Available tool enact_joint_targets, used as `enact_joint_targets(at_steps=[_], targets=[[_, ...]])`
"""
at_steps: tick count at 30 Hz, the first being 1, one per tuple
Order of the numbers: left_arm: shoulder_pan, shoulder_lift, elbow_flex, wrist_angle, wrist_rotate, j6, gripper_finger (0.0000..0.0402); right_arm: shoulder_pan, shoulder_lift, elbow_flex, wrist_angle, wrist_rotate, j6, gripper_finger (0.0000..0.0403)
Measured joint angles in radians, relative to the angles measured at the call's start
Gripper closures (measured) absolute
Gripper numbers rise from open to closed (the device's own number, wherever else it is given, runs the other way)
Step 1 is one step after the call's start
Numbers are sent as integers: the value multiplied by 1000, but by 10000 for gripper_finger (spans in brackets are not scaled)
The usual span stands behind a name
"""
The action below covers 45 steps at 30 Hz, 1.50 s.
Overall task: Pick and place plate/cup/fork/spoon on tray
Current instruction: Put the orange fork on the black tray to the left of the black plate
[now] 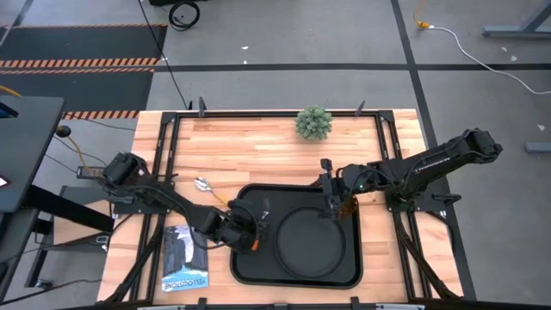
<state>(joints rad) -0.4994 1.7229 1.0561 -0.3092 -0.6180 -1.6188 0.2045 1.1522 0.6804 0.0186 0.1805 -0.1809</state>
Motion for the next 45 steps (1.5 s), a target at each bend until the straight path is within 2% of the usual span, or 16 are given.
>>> enact_joint_targets(at_steps=[5,11,14,23,31,40,45], targets=[[-17,101,133,-42,-59,14,377,49,-20,0,-54,0,45,275],[-36,224,377,-313,-98,-1,377,97,-33,0,-25,0,40,275],[-38,280,440,-422,-64,-49,377,104,-35,0,-3,5,25,275],[-13,377,441,-457,37,-143,377,107,-33,0,1,8,24,275],[-7,398,442,-420,47,-143,377,107,-32,0,13,8,31,275],[15,422,442,-392,107,-143,376,113,-32,0,23,-18,47,275],[17,422,441,-392,98,-141,375,115,-32,0,23,-19,48,275]])
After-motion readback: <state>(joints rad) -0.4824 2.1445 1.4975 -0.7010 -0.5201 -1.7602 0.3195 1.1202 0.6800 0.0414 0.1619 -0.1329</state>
